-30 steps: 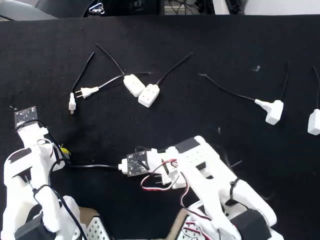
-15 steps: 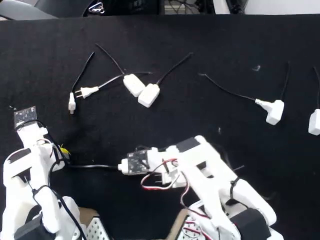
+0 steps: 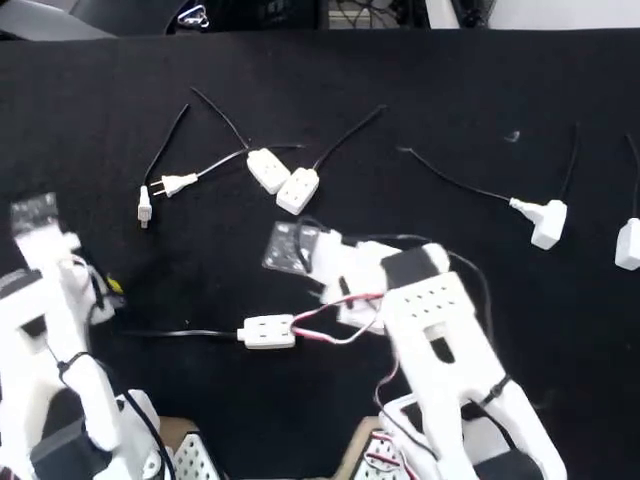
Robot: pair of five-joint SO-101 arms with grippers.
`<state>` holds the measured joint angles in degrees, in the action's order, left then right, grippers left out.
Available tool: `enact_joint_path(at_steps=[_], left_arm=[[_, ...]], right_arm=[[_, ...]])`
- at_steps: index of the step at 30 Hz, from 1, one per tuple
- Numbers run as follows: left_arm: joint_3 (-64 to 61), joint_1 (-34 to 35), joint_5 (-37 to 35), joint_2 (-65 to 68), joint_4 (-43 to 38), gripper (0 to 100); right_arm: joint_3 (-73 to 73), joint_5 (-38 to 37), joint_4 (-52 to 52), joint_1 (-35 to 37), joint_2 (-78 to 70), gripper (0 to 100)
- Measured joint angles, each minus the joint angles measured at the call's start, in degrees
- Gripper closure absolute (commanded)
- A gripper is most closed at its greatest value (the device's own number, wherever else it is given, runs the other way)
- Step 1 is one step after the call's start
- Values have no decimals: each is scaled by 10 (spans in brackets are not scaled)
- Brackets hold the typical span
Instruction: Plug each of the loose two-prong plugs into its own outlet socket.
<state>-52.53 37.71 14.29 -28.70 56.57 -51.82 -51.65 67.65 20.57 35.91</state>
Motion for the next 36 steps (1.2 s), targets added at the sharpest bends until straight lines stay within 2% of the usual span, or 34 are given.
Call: enact_joint_path(at_steps=[3,6,12,14,16,20,23,26,29,32,34,36], left_arm=[[103,-38,-1,-1,114,770],[166,-111,-22,-1,170,770],[200,-227,-87,-22,174,770],[193,-249,-98,-55,151,770],[162,-262,-102,-97,121,770],[52,-269,-102,-172,65,770],[-47,-267,-102,-210,6,770],[-127,-258,-102,-234,-35,770],[-144,-257,-85,-251,-27,770],[-144,-249,-35,-265,8,770],[-144,-232,-7,-273,26,770],[-149,-202,14,-282,33,770]], right_arm=[[0,92,-68,37,1,988],[-8,169,-153,66,1,988],[-55,330,-290,76,1,988],[-69,346,-304,77,1,988],[-73,335,-302,84,1,988],[-74,280,-224,75,1,988],[-56,255,-166,15,3,988],[33,194,-72,-55,4,988],[152,117,65,-76,4,988],[270,58,205,-75,4,988],[299,16,273,-75,8,988],[287,-23,295,-75,11,988]])
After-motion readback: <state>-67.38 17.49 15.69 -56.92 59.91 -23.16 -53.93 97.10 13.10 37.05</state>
